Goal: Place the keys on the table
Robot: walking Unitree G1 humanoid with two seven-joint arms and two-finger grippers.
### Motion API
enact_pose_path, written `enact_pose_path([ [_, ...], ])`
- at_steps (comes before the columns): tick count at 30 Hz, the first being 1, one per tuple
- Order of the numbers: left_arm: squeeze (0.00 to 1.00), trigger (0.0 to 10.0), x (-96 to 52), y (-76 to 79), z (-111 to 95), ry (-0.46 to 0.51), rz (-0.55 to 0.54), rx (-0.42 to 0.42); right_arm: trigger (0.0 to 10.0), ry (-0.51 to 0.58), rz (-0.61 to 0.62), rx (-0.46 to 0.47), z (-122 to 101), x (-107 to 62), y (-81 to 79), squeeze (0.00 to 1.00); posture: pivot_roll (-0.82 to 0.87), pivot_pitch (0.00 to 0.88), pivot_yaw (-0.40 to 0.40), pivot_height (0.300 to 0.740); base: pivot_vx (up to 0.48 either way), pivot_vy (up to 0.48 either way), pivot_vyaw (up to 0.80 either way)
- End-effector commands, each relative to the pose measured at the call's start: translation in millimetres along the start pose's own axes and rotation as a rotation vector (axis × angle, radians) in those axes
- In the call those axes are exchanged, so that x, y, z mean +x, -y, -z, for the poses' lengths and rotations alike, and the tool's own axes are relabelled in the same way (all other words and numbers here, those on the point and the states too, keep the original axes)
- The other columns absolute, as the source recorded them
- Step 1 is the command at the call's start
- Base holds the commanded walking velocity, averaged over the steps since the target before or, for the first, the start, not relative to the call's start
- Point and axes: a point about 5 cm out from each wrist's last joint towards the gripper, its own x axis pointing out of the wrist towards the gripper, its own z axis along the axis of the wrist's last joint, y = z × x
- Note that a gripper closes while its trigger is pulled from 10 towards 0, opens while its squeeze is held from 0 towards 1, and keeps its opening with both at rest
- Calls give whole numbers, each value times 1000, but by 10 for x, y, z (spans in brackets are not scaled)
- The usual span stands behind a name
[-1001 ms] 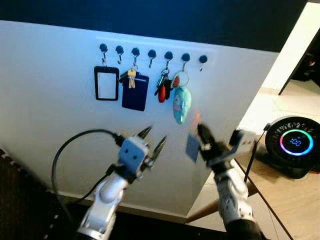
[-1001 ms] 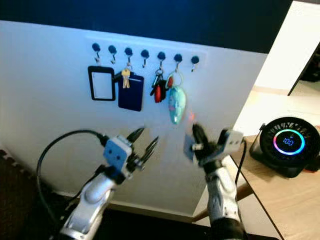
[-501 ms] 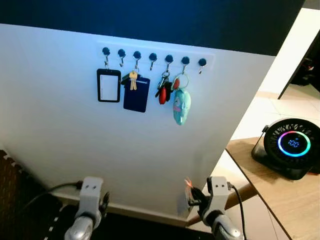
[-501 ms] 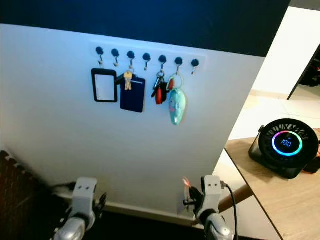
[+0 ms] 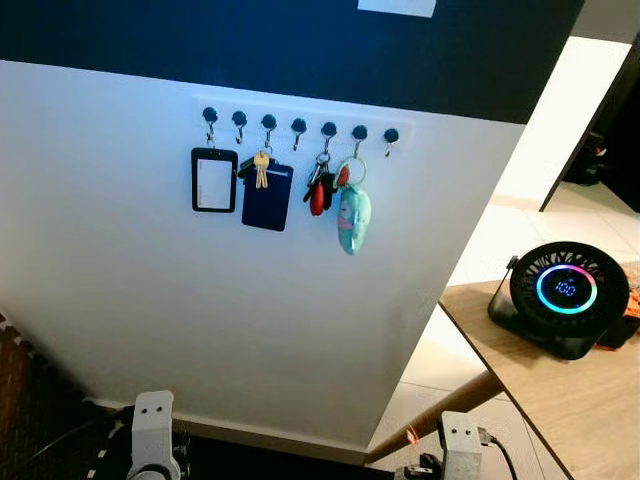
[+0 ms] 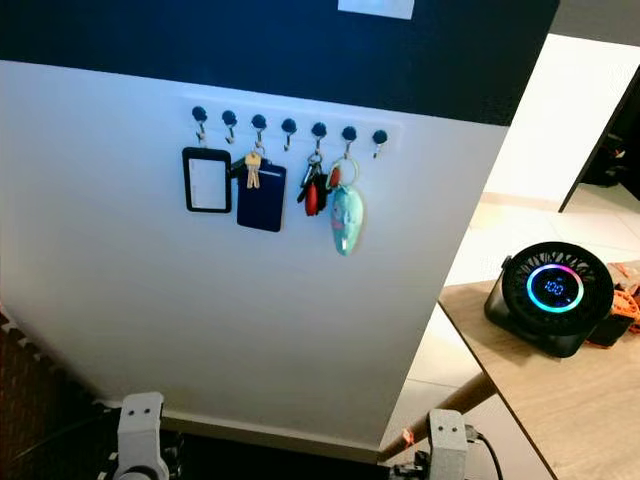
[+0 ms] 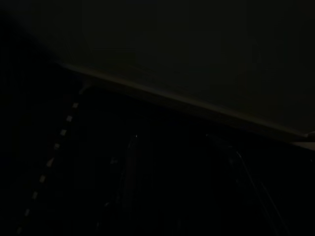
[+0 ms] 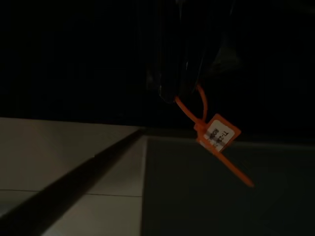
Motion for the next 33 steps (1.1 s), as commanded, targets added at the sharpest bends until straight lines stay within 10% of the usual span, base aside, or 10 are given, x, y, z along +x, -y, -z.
enact_pose_path([
  [1,0,10000,5,99,32,-10,38,26,10000,-22,20,-15,72,-31,37,0,77,0,-69,740,0,0,-406],
  [33,0,10000,-69,94,185,-20,108,131,10000,-24,16,-27,101,-34,-14,0,84,0,-73,740,0,0,-770],
])
